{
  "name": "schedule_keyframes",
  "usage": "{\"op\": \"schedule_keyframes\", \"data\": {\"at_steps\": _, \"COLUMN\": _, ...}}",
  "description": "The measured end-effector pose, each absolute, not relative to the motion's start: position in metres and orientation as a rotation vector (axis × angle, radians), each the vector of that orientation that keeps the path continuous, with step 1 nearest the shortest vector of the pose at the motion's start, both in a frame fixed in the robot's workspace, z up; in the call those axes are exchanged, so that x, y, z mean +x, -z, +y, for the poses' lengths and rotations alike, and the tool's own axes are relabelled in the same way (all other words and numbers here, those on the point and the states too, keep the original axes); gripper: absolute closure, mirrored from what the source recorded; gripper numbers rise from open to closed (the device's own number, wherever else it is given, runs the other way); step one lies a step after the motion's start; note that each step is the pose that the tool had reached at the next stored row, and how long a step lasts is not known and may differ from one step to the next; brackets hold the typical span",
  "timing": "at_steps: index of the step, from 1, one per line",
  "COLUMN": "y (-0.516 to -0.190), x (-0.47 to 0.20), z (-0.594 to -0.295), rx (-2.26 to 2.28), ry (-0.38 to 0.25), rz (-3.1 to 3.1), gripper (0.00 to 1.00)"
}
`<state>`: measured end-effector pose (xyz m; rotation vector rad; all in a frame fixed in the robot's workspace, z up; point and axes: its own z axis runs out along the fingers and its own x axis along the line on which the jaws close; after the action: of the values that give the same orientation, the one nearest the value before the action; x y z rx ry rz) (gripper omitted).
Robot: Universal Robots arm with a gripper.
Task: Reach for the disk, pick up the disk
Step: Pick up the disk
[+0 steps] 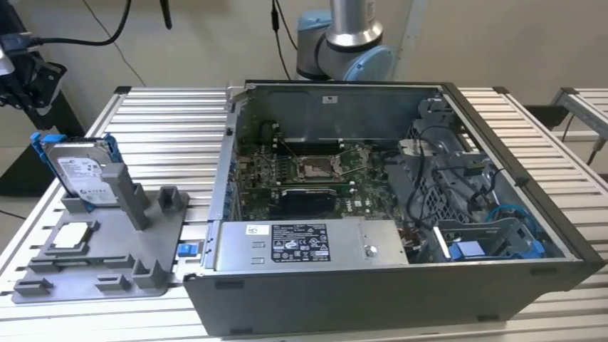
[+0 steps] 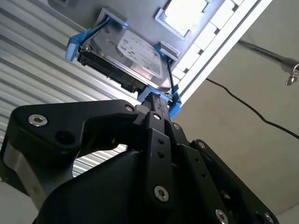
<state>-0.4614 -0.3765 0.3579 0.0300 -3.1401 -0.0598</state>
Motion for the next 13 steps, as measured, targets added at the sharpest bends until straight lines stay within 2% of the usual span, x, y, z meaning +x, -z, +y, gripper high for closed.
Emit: {"op": "schedule_keyframes", "data": {"at_steps": 13, "y": -0.3579, "x": -0.4615, "z": -0.3764, "rx": 0.243, "ry": 0.060, "rz": -3.128, "gripper": 1.00}}
